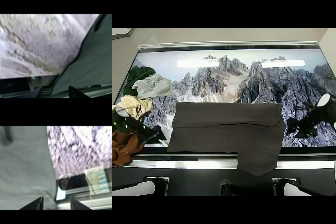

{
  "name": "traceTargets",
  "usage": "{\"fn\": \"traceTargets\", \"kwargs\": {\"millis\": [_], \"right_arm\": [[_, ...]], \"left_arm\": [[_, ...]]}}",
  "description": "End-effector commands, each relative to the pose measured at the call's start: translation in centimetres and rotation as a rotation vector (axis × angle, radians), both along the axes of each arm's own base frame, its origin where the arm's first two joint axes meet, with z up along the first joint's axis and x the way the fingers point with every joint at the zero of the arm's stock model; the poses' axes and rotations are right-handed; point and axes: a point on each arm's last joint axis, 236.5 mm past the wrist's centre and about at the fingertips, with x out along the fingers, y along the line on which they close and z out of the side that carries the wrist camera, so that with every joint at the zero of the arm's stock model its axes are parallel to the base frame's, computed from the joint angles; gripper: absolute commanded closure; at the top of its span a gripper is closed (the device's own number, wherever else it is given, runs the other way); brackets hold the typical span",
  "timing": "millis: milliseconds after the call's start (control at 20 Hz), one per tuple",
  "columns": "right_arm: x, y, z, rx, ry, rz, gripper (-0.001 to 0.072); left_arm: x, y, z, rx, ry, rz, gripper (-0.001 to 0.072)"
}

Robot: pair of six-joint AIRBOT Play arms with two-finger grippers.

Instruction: Fold the shirts.

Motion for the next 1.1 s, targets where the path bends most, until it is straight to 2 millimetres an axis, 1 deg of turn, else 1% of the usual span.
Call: {"fn": "traceTargets", "kwargs": {"millis": [0, 100, 250, 300, 350, 400, 450, 500, 550, 600, 750, 800, 900, 1050], "right_arm": [[-2.0, 0.3, -0.8, 0.011, 0.012, -0.010, 0.0283], [-2.4, 0.4, -0.9, 0.019, 0.022, 0.006, 0.0283], [-2.8, 0.5, -1.0, 0.026, 0.034, 0.017, 0.0282], [-3.2, 0.7, -1.3, 0.029, 0.039, 0.016, 0.0281], [-3.9, 1.1, -1.6, 0.037, 0.050, 0.014, 0.0280], [-4.8, 1.5, -2.1, 0.045, 0.059, 0.017, 0.0275], [-5.5, 2.0, -2.5, 0.058, 0.058, 0.018, 0.0271], [-6.1, 2.9, -2.7, 0.083, 0.040, 0.023, 0.0265], [-6.5, 3.9, -2.9, 0.113, 0.020, 0.026, 0.0219], [-7.1, 4.5, -3.1, 0.131, 0.011, 0.033, 0.0215], [-9.5, 5.5, -4.4, 0.155, 0.062, 0.029, 0.0216], [-9.9, 5.8, -4.7, 0.165, 0.069, 0.028, 0.0222], [-9.9, 6.3, -5.3, 0.177, 0.063, 0.011, 0.0226], [-10.4, 7.6, -6.1, 0.218, 0.063, -0.034, 0.0227]], "left_arm": [[-2.7, -1.5, -2.0, -0.044, -0.009, 0.044, 0.0316], [-2.5, -2.2, -2.2, -0.068, -0.018, 0.073, 0.0317], [-2.7, -2.8, -2.7, -0.069, -0.016, 0.081, 0.0321], [-2.5, -2.9, -3.0, -0.065, -0.020, 0.105, 0.0344], [-2.3, -3.2, -3.2, -0.067, -0.022, 0.129, 0.0390], [-2.0, -3.6, -3.3, -0.075, -0.030, 0.138, 0.0390], [-1.9, -3.8, -3.3, -0.076, -0.035, 0.132, 0.0416], [-1.9, -4.0, -3.3, -0.076, -0.037, 0.123, 0.0603], [-1.8, -4.1, -3.3, -0.076, -0.038, 0.120, 0.0674], [-1.8, -4.1, -3.3, -0.075, -0.039, 0.118, 0.0675], [-1.8, -4.1, -3.3, -0.077, -0.043, 0.111, 0.0674], [-1.8, -4.1, -3.3, -0.077, -0.043, 0.111, 0.0674], [-1.8, -4.1, -3.3, -0.078, -0.046, 0.105, 0.0675], [-1.8, -4.1, -3.3, -0.078, -0.046, 0.105, 0.0674]]}}
